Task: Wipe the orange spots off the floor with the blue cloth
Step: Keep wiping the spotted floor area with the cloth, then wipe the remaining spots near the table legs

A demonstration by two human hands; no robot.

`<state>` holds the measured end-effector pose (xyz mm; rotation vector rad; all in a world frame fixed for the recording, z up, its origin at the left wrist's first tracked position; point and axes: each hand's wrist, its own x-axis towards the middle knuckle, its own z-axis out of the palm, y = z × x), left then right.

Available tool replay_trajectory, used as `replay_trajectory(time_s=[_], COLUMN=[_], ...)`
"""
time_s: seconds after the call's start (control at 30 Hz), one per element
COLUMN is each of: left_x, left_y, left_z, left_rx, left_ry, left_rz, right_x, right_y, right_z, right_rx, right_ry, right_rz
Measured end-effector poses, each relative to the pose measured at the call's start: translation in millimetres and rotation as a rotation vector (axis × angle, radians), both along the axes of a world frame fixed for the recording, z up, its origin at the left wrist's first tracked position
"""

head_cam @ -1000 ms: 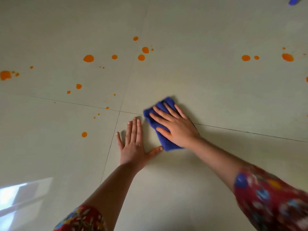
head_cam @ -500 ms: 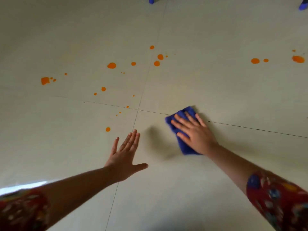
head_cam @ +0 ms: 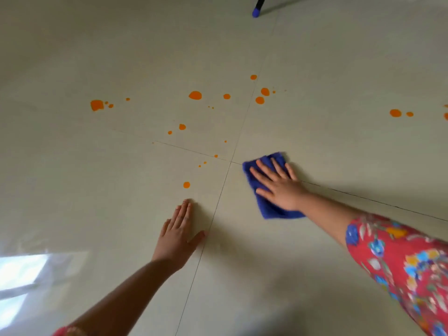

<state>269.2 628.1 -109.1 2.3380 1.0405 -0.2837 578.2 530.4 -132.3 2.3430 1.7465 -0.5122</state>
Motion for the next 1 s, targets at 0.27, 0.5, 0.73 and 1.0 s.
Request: replay_trajectory(time_s=[0.27,0.5,0.73,1.0], left_x=[3.3,27.9,35.9,33.4], left_y=[9.0,10.7,29.5,49.4], left_z=[3.5,22.3,78.0,129.1], left_rx=[-0.23,-0.811,-1.155,-0.83], left_ry=[-0.487,-0.699,-0.696,-0.917], left_rz=[0.529,1.003,0.789,0.778], right_x=[-117.8,-144.6,-125.1,-99.0], right_y=[35.1,37.5,55.7,60.2], right_z=[-0.4,62.4,135.7,191.5], right_rx=[0.088,0.36,0.274,0.098], right_ry=[0.117,1.756,2.024,1.558], right_rz=[-0.167,-1.275,-1.25,-1.057])
